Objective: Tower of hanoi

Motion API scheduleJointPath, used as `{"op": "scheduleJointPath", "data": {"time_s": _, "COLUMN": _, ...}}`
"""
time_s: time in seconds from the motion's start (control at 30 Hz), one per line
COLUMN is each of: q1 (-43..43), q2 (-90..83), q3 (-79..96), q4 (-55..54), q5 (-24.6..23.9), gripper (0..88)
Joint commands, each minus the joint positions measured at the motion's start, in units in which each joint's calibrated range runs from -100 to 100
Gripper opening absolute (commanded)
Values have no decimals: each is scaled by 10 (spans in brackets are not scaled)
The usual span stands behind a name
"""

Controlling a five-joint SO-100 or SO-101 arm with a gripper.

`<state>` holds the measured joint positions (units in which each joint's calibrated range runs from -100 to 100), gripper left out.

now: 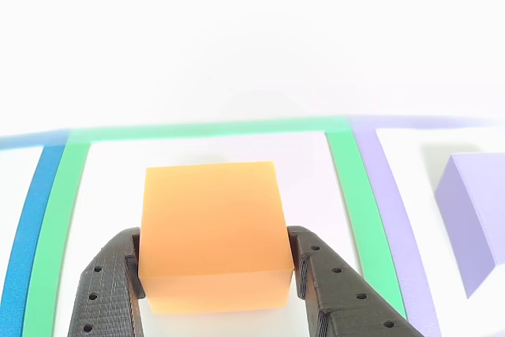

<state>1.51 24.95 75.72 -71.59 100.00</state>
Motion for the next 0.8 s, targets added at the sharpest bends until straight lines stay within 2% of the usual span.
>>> {"op": "scheduleJointPath", "data": {"time_s": 0.0, "q1": 0, "q2": 0, "q3": -9, "q4": -19, "q5": 0, "gripper": 172}}
{"op": "scheduleJointPath", "data": {"time_s": 0.3, "q1": 4, "q2": -25, "q3": -3, "q4": -15, "q5": 0, "gripper": 239}}
{"op": "scheduleJointPath", "data": {"time_s": 0.47, "q1": -3, "q2": -154, "q3": 40, "q4": 41, "q5": 0, "gripper": 241}}
{"op": "scheduleJointPath", "data": {"time_s": 0.6, "q1": -2, "q2": -324, "q3": 84, "q4": 171, "q5": 0, "gripper": 221}}
{"op": "scheduleJointPath", "data": {"time_s": 0.77, "q1": -2, "q2": -563, "q3": 78, "q4": 439, "q5": 0, "gripper": 153}}
